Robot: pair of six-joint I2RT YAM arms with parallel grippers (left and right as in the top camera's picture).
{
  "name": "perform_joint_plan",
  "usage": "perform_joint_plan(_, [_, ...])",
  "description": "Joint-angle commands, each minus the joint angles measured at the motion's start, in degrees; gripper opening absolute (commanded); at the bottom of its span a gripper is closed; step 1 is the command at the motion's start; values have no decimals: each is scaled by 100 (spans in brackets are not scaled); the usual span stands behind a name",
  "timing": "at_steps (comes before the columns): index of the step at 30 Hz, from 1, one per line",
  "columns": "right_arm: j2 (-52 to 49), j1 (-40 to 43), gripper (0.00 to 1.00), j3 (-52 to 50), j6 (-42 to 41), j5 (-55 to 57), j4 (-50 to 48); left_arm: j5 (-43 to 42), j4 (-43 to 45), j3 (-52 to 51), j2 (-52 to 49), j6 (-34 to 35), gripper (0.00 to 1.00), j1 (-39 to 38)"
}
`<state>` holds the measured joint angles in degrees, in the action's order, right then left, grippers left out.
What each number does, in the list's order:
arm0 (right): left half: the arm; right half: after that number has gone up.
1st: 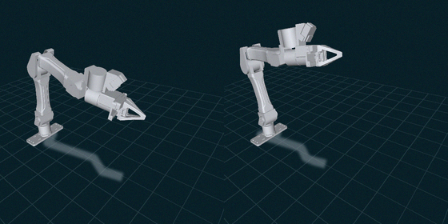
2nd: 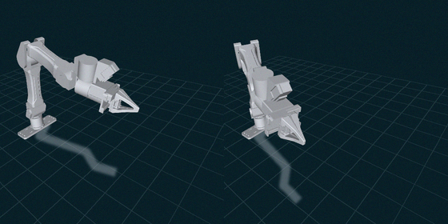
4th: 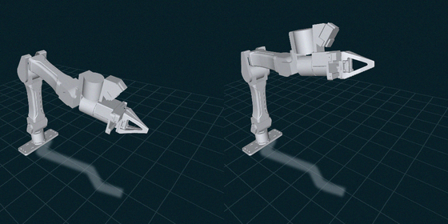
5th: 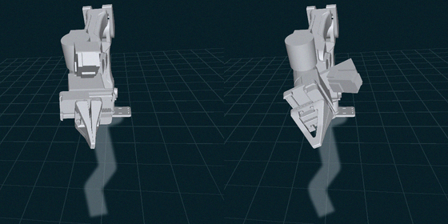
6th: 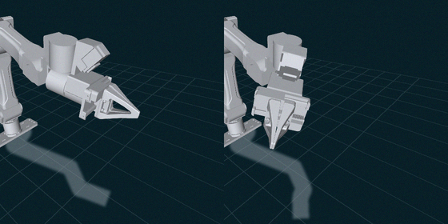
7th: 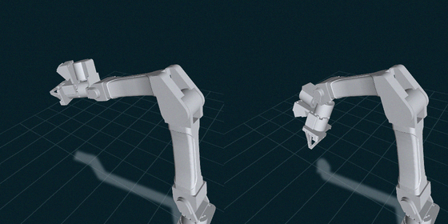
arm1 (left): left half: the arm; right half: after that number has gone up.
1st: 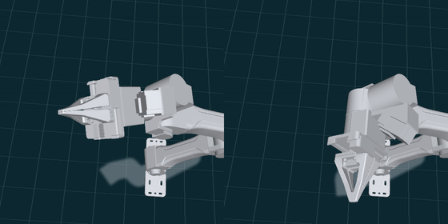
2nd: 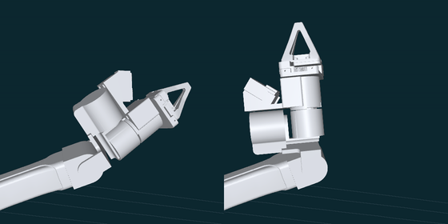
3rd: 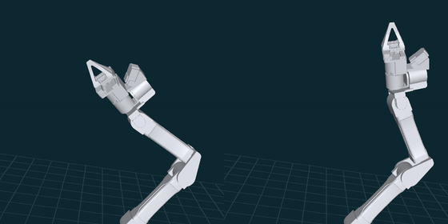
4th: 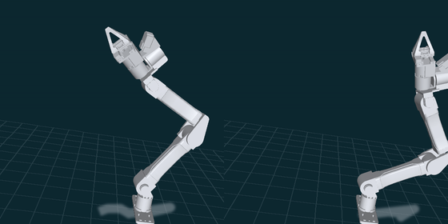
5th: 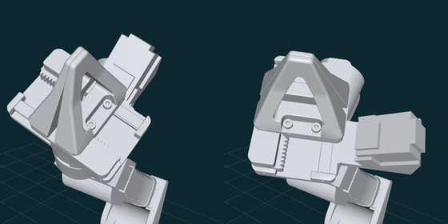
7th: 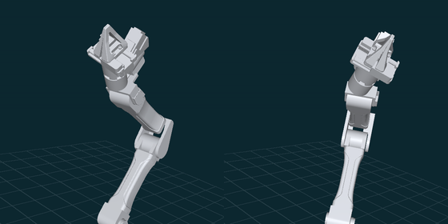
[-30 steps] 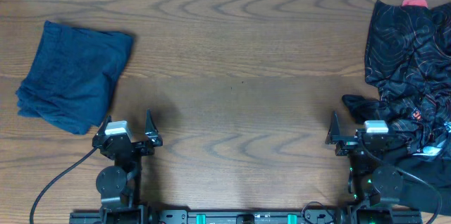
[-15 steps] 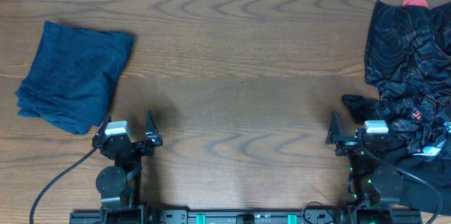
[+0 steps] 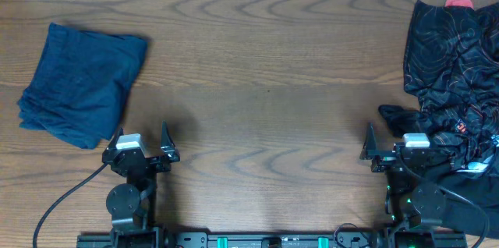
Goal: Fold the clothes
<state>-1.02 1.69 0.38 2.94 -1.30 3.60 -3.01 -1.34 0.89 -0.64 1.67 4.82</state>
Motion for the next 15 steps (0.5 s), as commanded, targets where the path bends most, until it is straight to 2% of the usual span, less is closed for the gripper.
perform_joint_plan(1, [-7, 33, 99, -7, -72, 63, -42, 0, -243, -66, -2, 55, 98, 9])
perform_joint_plan(9, [-7, 33, 99, -7, -116, 17, -133, -4, -225, -66, -2, 168, 98, 9])
perform_joint_plan(11, [-7, 33, 99, -7, -315, 20, -90, -42, -229, -66, -2, 422, 98, 9])
perform_joint_plan(15, [-20, 39, 99, 37, -610, 50, 55, -376, -251, -17, -15, 468, 98, 9])
